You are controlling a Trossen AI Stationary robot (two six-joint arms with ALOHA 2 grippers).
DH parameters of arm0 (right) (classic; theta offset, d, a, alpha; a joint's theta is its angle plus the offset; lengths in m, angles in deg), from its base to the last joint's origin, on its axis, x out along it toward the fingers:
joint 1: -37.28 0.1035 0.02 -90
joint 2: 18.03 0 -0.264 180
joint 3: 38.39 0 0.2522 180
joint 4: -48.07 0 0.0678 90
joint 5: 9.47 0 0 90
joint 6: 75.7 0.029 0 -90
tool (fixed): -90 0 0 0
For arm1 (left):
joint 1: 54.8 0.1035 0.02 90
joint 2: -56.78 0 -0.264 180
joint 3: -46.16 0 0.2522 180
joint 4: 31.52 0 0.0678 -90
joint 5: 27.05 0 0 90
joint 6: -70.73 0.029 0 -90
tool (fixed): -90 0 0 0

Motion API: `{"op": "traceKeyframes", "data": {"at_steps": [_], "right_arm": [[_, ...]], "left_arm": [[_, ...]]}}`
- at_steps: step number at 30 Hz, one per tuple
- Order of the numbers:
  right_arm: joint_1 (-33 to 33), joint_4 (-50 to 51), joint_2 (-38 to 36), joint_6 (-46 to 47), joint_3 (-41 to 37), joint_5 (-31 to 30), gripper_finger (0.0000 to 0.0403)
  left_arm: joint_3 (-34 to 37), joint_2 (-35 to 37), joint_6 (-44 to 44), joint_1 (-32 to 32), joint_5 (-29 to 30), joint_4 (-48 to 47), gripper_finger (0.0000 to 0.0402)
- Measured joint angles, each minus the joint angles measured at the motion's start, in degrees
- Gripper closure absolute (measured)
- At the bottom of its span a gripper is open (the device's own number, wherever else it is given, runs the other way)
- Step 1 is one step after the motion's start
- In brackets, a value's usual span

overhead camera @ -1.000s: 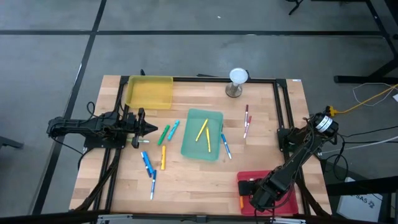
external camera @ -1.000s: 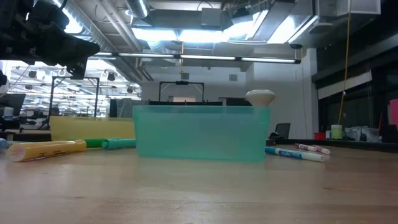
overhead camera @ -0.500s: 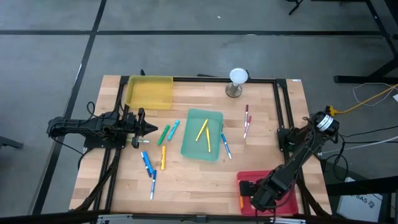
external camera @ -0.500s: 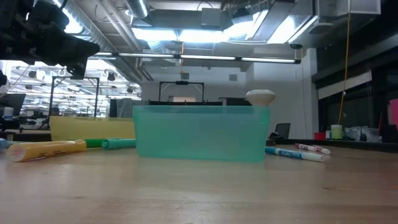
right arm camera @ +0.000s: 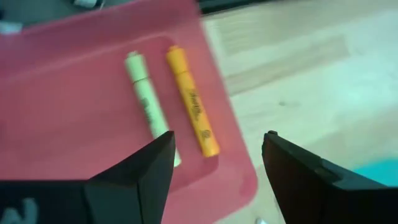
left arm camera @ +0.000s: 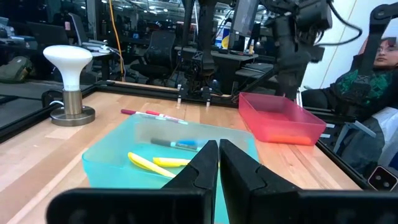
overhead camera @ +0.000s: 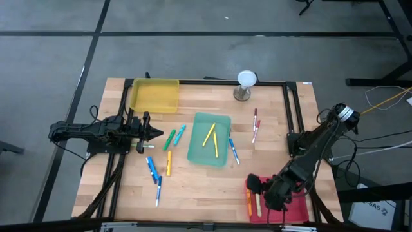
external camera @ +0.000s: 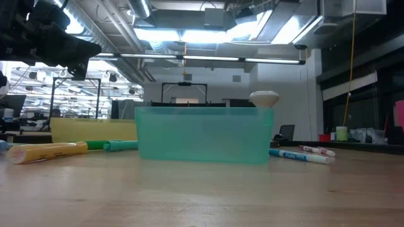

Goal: Pick & Place Markers
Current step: Put the purple marker pen into the yellow bin

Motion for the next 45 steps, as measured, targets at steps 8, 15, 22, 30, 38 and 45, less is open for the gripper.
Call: {"op": "traceKeyframes", "data": {"at_steps": [8, 15, 22, 30, 38, 45], "right_arm": [[-6.7, 1.4, -4.5, 11.2, 0.0, -2.1, 0.0166], [-14.5, 3.3, -6.1, 15.3, 0.0, -2.3, 0.0166], [-22.9, 5.5, -6.1, 23.2, 0.0, -2.3, 0.0166], [-29.4, 8.0, -6.1, 29.9, 0.0, -2.3, 0.0166], [-32.1, 8.8, -6.1, 39.6, 0.0, -2.3, 0.0166], [-32.1, 8.7, -6.0, 48.9, 0.0, -2.3, 0.0166]], "left_arm": [[0.0, 0.0, 0.0, 0.0, 0.0, 0.0, 0.0389], [0.0, 0.0, 0.0, 0.0, 0.0, 0.0, 0.0390], [0.0, 0.0, 0.0, 0.0, 0.0, 0.0, 0.0390], [0.0, 0.0, 0.0, 0.0, 0.0, 0.0, 0.0393], [0.0, 0.0, 0.0, 0.0, 0.0, 0.0, 0.0390], [0.0, 0.0, 0.0, 0.0, 0.0, 0.0, 0.0391]]}}
